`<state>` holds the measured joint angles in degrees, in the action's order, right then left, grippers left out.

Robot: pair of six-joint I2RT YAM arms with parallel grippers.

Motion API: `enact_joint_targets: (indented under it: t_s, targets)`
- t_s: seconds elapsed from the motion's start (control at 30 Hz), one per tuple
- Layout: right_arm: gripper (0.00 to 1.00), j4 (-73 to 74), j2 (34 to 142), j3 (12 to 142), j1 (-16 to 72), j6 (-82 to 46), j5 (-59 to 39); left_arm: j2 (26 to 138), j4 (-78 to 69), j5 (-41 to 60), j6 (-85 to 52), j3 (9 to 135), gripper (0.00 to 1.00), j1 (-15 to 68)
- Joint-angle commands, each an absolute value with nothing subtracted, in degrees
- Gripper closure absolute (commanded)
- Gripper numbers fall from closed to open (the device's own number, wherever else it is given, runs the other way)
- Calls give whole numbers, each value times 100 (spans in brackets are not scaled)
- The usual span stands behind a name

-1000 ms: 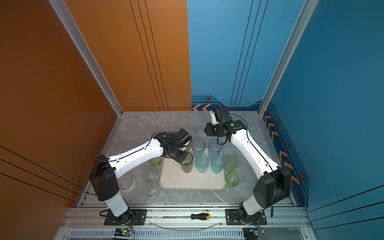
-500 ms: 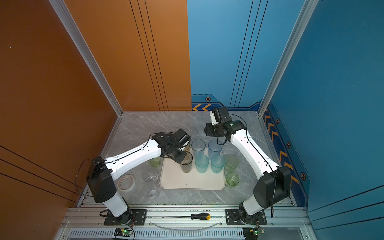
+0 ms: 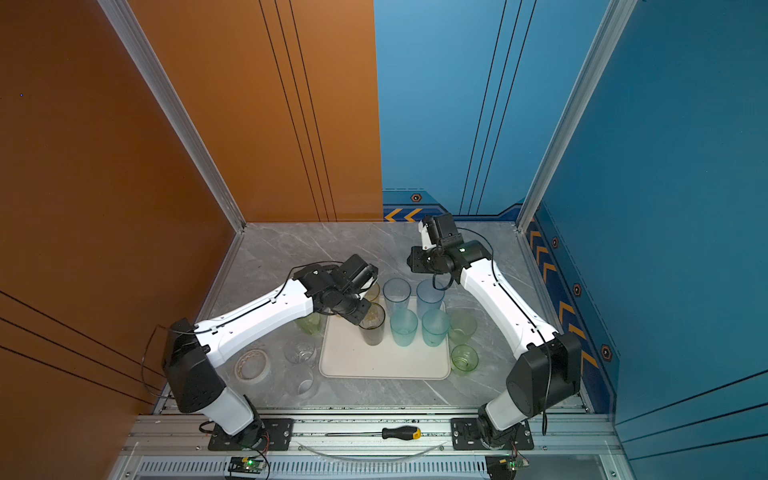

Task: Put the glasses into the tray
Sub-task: 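Lower the grey smoky glass onto the tray beside the yellow glasses and open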

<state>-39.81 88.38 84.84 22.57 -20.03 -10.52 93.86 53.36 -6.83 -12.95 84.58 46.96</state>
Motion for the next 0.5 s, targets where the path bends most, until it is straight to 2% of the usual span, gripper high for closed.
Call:
enact_joint_targets:
  t_s: [0.0,0.47]
  targets:
    - [65,-3946,8844,8590,2299,-2082,-1109,9233,5388,-595,-1371,8582,78,4736]
    - [65,-3962,8825,8558,2320,-2083,-1080,8980,5378,-876,-1308,8725,80,4788]
